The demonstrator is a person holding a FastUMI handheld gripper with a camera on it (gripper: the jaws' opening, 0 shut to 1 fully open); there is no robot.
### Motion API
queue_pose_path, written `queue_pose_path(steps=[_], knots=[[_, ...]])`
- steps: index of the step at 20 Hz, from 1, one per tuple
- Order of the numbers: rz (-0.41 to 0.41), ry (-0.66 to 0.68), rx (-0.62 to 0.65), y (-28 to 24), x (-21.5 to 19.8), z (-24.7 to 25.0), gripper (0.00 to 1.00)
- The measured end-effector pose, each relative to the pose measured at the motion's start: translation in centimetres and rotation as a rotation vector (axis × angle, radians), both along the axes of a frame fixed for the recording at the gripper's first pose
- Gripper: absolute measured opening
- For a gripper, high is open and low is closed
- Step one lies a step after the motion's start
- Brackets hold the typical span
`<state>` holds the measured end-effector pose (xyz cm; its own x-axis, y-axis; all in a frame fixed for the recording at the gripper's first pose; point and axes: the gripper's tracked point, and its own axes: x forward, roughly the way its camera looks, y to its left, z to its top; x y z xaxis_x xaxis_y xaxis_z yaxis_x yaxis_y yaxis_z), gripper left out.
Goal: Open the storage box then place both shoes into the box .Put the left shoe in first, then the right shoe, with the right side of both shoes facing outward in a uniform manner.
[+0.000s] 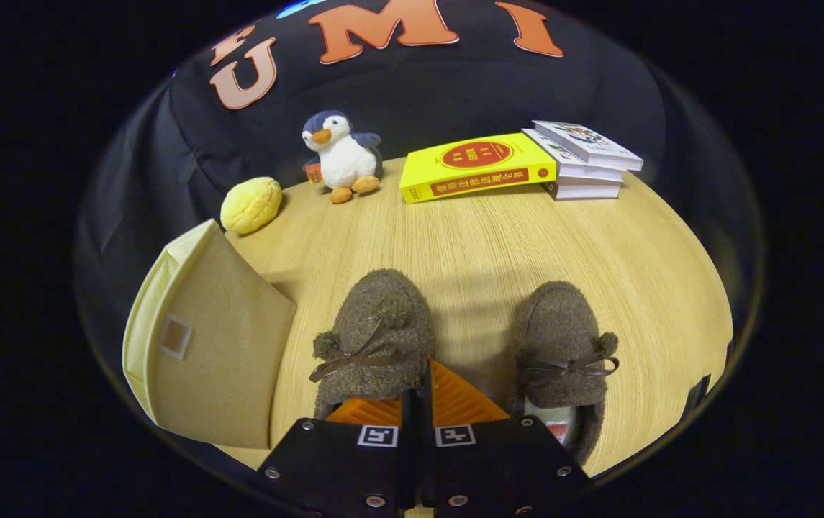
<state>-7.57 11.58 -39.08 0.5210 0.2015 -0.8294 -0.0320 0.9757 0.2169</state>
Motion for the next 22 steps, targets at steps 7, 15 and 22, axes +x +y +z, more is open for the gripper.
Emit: queue_pose_path(steps=[7, 15, 22], knots=[[0.014, -0.101, 0.072, 6.3, 2.9, 10.8, 0.05], [0.145, -0.052, 0.138, 18.9, 2.2, 13.4, 0.05], [0.203, 0.074, 0.103, 26.0, 0.7, 8.7, 0.05]])
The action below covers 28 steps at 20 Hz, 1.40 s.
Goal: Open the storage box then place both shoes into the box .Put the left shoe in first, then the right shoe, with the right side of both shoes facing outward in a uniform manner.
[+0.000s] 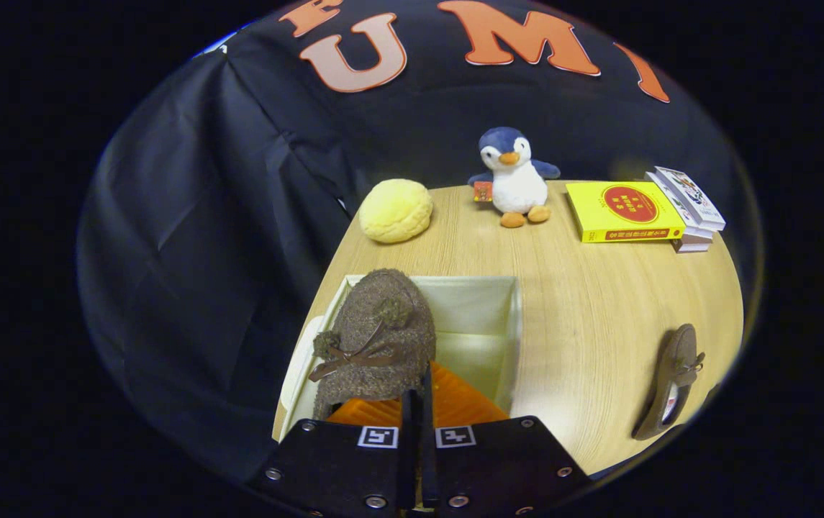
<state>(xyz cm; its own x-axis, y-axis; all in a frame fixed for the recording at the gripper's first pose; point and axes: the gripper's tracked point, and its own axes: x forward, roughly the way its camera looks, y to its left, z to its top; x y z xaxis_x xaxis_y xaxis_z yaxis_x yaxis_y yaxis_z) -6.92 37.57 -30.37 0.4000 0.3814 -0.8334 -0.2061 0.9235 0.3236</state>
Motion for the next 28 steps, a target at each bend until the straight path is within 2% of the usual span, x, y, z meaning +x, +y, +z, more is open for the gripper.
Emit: queue_pose_path(steps=[9, 11, 13, 18, 20, 24, 28], knots=[[0.010, 0.227, -0.103, 3.8, -2.6, -6.8, 0.05], [0.066, 0.294, -0.056, 5.1, -4.1, -7.5, 0.10], [0.120, 0.332, -0.025, 5.7, -5.2, -7.5, 0.20], [0.152, 0.300, 0.098, 5.2, -5.5, -4.0, 0.70], [0.175, 0.262, 0.143, 3.9, -5.4, -1.5, 0.82], [0.185, 0.120, 0.190, -0.6, -4.0, 2.9, 0.97], [0.146, -0.002, 0.192, -6.6, -2.9, 5.5, 0.98]])
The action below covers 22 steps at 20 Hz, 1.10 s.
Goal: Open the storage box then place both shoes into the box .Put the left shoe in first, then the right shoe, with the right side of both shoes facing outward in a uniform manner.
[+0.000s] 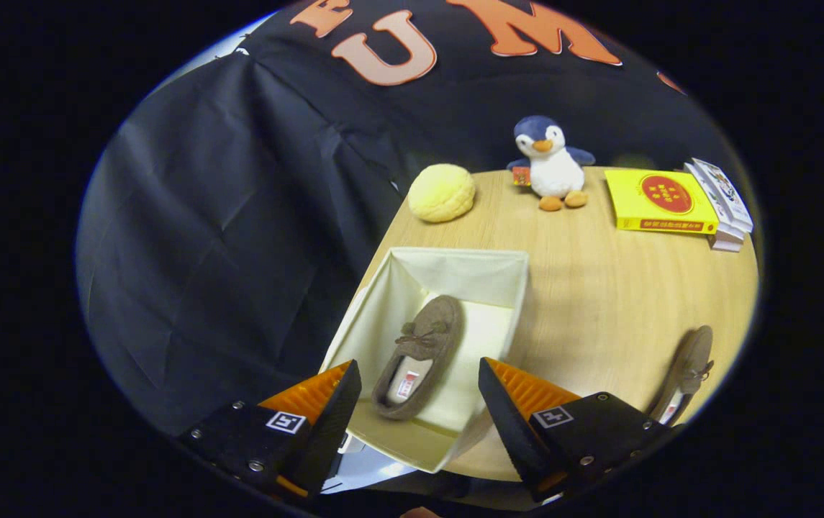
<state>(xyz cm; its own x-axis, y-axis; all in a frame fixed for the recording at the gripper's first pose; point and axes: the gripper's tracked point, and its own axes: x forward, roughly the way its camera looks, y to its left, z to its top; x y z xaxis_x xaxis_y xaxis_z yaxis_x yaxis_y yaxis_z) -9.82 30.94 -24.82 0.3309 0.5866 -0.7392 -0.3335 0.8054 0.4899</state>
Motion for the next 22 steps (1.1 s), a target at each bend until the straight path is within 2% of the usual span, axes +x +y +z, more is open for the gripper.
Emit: queue_pose_path(steps=[6, 10, 13, 18, 22], knots=[[-0.106, -0.088, -0.146, -11.8, 0.6, -2.4, 0.99], [-0.171, -0.037, -0.195, -17.5, -0.5, -4.5, 0.99], [-0.228, -0.056, -0.226, -21.6, -0.3, -5.9, 0.99], [-0.280, -0.065, -0.344, -28.8, -1.0, -10.5, 0.99], [-0.283, -0.018, -0.361, -30.9, -2.1, -14.7, 0.95]])
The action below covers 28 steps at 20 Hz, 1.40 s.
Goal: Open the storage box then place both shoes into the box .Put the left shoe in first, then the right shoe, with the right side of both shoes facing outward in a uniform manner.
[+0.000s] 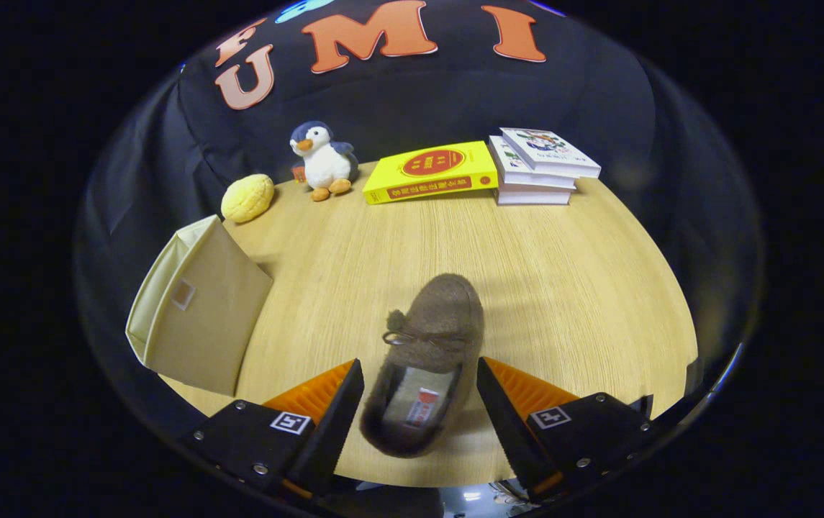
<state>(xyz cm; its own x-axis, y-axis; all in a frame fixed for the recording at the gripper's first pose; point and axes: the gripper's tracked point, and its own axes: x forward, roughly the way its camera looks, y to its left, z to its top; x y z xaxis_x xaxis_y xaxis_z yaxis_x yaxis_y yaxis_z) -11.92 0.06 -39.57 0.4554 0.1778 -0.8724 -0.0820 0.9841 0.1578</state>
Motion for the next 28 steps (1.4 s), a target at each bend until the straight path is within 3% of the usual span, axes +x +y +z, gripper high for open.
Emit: queue_pose_path(steps=[5, 9, 13, 16, 22, 28], knots=[[-0.003, 0.022, -0.037, -2.1, 0.5, -3.8, 0.86], [-0.011, -0.013, -0.041, -2.0, 1.5, -5.4, 0.67], [-0.060, -0.052, -0.094, -2.2, 2.2, -6.4, 0.38], [-0.145, -0.050, -0.092, -2.5, 2.4, -5.5, 0.09], [-0.194, -0.126, -0.029, 1.5, 4.2, 2.3, 0.06], [-0.144, -0.189, 0.043, 9.6, 6.2, 9.8, 0.06]])
